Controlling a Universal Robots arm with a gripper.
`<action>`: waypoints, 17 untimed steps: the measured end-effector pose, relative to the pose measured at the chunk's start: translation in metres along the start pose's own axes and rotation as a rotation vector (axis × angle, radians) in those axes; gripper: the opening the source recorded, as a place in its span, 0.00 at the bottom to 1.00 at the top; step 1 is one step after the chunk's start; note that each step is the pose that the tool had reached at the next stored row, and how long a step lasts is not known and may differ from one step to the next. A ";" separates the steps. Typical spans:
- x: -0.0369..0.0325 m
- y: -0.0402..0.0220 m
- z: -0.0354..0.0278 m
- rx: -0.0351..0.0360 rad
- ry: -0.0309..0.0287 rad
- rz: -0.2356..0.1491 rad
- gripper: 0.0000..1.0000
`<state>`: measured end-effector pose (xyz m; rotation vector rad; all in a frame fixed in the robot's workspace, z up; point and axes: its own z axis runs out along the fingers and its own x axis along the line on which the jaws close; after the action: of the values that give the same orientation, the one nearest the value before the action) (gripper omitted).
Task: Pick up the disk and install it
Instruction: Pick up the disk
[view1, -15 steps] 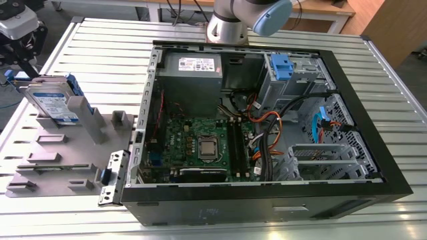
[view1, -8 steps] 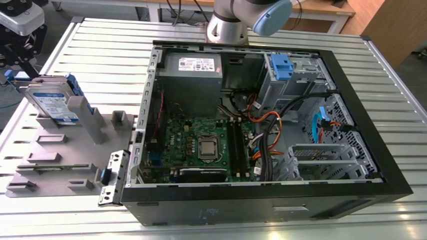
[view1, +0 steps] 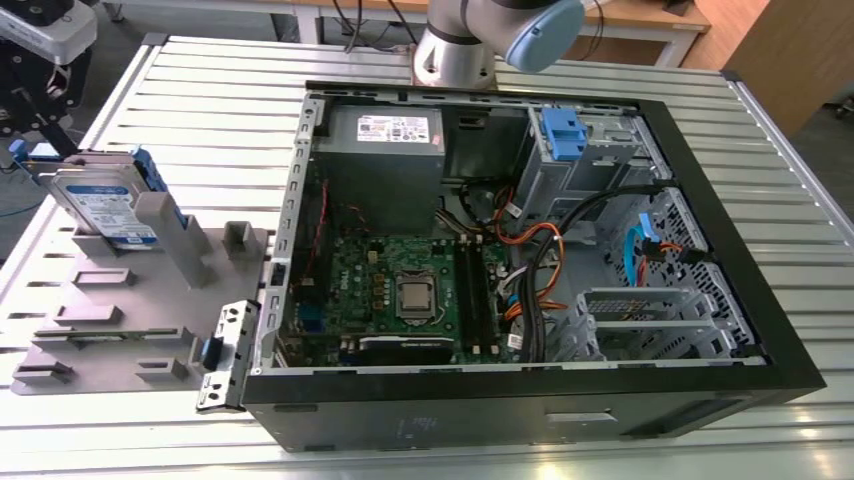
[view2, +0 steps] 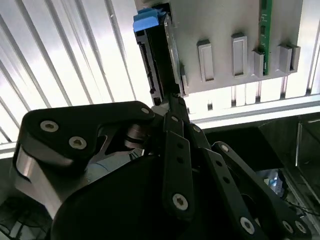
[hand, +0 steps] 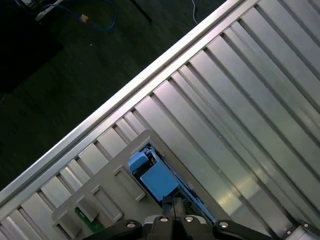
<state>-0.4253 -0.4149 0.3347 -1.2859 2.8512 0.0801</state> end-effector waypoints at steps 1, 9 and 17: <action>0.0000 0.0000 0.0001 -0.0006 0.0008 -0.019 0.11; 0.0000 -0.0001 0.0009 -0.0053 0.0067 -0.164 0.11; 0.0001 -0.0001 0.0013 -0.0096 0.0121 -0.290 0.11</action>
<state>-0.4253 -0.4149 0.3334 -1.6895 2.6412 0.0824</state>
